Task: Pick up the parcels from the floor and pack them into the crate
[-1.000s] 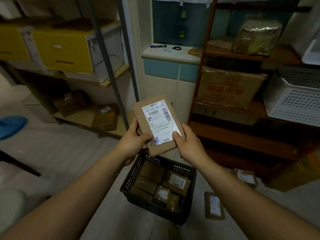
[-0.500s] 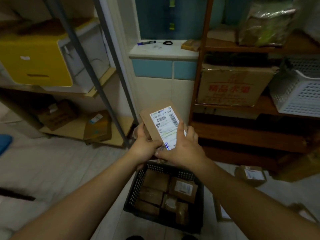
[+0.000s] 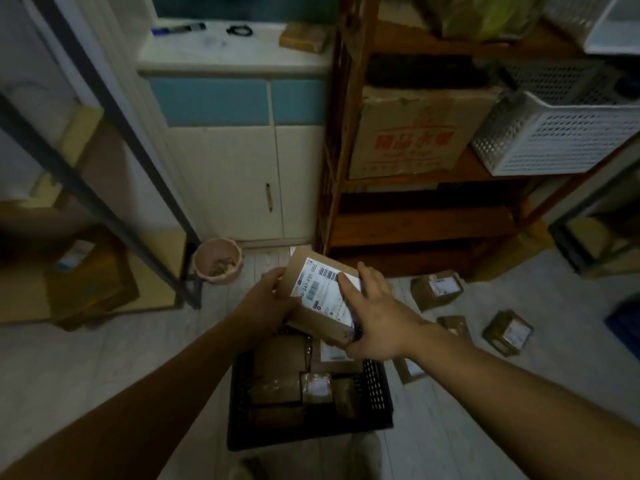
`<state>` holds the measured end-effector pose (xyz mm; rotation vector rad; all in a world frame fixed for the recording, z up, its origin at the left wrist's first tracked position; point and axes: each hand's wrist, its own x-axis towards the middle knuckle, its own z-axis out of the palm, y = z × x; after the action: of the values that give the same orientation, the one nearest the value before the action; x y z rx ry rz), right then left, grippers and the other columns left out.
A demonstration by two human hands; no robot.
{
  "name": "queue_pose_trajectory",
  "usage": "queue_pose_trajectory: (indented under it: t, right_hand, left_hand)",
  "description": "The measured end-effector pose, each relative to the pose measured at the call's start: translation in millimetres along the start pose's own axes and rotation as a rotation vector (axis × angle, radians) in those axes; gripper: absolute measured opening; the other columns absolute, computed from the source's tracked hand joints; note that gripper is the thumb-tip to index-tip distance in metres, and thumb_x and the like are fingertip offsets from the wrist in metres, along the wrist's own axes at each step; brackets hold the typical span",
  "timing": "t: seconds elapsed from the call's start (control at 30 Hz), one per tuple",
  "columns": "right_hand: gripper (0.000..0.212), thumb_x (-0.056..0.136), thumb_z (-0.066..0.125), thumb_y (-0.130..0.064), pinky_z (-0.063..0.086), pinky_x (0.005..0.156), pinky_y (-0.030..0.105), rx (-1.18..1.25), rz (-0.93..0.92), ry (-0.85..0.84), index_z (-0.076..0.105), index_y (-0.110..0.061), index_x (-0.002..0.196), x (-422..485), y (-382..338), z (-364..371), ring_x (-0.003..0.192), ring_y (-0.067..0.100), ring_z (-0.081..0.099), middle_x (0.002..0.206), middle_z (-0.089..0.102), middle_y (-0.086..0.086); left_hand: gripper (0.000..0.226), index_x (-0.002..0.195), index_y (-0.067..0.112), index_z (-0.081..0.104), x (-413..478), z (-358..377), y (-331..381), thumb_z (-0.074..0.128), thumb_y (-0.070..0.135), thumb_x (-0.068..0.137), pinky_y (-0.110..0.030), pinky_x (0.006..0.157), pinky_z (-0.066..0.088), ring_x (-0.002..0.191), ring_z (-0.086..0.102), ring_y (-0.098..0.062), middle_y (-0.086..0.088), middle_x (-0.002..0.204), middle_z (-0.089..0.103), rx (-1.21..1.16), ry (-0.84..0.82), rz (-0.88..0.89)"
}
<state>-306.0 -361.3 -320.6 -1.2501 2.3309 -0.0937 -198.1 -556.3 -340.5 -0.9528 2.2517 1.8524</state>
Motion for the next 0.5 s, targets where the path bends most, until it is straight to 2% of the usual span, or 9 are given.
queue_pose_trajectory:
  t: [0.13,0.2,0.3,0.4,0.43,0.5]
  right_hand:
    - [0.123,0.061,0.066,-0.069,0.02,0.108,0.058,-0.053,0.062,-0.088,-0.025,-0.042,0.139,35,25,42,0.138,0.031,-0.021,0.151,-0.027,0.003]
    - [0.123,0.062,0.068,-0.066,0.021,0.106,0.059,-0.08,0.043,-0.149,-0.023,-0.041,0.141,61,46,75,0.138,0.031,-0.019,0.153,-0.023,0.005]
    - [0.123,0.063,0.072,-0.057,0.014,0.107,0.062,-0.111,0.002,-0.224,-0.022,-0.043,0.141,104,85,132,0.139,0.033,-0.02,0.153,-0.024,0.004]
    - [0.123,0.064,0.073,-0.054,0.01,0.107,0.064,-0.12,-0.029,-0.267,-0.022,-0.043,0.141,146,125,200,0.139,0.033,-0.022,0.152,-0.027,0.002]
    - [0.124,0.064,0.074,-0.055,0.008,0.107,0.064,-0.124,-0.035,-0.281,-0.023,-0.043,0.141,160,138,224,0.139,0.033,-0.022,0.152,-0.028,0.003]
    - [0.125,0.064,0.074,-0.058,0.006,0.107,0.065,-0.139,-0.041,-0.293,-0.024,-0.042,0.141,185,163,270,0.139,0.033,-0.023,0.152,-0.029,0.004]
  left_hand:
    - [0.045,0.114,0.03,0.039,32,29,-40,0.063,0.008,0.083,-0.017,0.053,0.052,0.083,0.057,-0.006,0.015,0.098,0.05,-0.015,-0.031,-0.08]
    - [0.048,0.116,0.03,0.037,55,48,-79,0.064,0.007,0.083,-0.012,0.047,0.049,0.077,0.057,-0.003,0.017,0.096,0.049,-0.038,-0.038,-0.156]
    - [0.057,0.125,0.031,0.036,91,76,-146,0.067,0.012,0.081,-0.008,0.047,0.046,0.076,0.057,0.002,0.02,0.095,0.05,-0.064,-0.042,-0.262]
    - [0.073,0.137,0.028,0.028,132,105,-214,0.072,0.025,0.078,-0.013,0.057,0.049,0.087,0.055,0.0,0.021,0.102,0.051,-0.064,-0.069,-0.318]
    - [0.075,0.138,0.026,0.027,147,116,-237,0.072,0.025,0.078,-0.013,0.059,0.049,0.088,0.056,0.001,0.02,0.105,0.052,-0.065,-0.074,-0.331]
    - [0.07,0.138,0.023,0.028,176,137,-279,0.068,0.016,0.081,-0.012,0.053,0.049,0.082,0.058,0.0,0.01,0.112,0.055,-0.081,-0.068,-0.37]
